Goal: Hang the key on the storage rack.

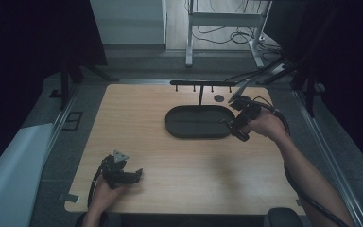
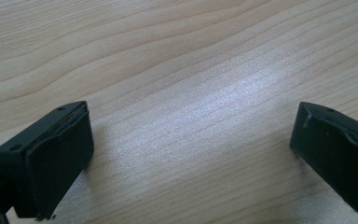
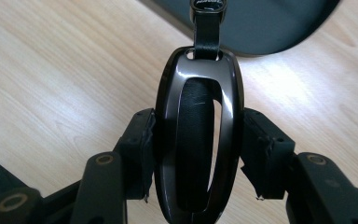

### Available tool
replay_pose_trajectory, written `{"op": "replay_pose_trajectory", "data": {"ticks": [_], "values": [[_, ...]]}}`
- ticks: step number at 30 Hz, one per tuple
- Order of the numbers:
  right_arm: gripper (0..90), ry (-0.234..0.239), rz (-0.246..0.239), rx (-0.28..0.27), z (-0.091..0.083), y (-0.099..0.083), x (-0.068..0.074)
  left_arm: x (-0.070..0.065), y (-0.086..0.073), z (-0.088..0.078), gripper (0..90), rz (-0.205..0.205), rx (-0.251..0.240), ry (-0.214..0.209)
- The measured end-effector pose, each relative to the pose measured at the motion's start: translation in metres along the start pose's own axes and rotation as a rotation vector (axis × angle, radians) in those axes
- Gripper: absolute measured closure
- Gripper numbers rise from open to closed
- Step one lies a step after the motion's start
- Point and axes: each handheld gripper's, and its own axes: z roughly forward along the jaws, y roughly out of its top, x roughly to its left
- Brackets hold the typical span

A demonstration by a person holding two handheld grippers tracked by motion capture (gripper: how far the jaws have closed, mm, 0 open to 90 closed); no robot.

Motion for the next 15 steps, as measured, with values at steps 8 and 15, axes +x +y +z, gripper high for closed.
{"op": "replay_pose_trajectory", "data": {"ticks": [8, 15], "values": [[49.2, 0.004, 0.059, -0.019, -0.021, 0.011, -0.021, 0.000, 0.000, 0.000, 0.0, 0.000, 0.001, -0.001], [49.2, -0.006, 0.106, -0.030, -0.035, 0.020, -0.036, 0.000, 0.000, 0.000, 0.0, 0.000, 0.001, -0.001]]}}
